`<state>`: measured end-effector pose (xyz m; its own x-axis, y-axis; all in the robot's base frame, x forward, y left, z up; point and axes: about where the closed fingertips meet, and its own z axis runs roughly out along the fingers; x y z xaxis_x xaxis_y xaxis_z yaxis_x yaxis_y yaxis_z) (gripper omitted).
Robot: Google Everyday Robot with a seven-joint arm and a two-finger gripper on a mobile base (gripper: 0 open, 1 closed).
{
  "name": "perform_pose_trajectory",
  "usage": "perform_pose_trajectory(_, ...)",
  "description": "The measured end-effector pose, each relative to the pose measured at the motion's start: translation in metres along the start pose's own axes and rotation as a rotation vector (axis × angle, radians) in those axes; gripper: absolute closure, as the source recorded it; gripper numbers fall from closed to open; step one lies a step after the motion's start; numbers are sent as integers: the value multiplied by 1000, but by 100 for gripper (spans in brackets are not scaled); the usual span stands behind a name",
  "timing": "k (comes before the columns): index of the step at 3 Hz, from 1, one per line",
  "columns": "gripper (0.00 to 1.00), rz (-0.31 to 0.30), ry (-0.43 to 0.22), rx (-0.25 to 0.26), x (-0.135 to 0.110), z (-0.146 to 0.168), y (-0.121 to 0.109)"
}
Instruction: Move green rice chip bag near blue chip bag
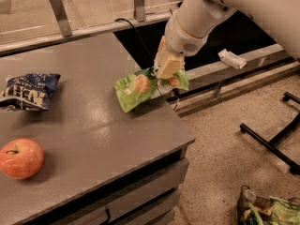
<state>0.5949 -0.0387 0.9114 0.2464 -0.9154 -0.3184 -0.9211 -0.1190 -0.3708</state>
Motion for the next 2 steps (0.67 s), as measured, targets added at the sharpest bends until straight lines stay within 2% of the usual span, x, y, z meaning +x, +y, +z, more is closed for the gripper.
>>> perform_pose_trajectory(1, 100, -50, -33, 85, -14, -3, -23)
perform_pose_trajectory(2, 100, -96, -28, 150, -23, -5, -42)
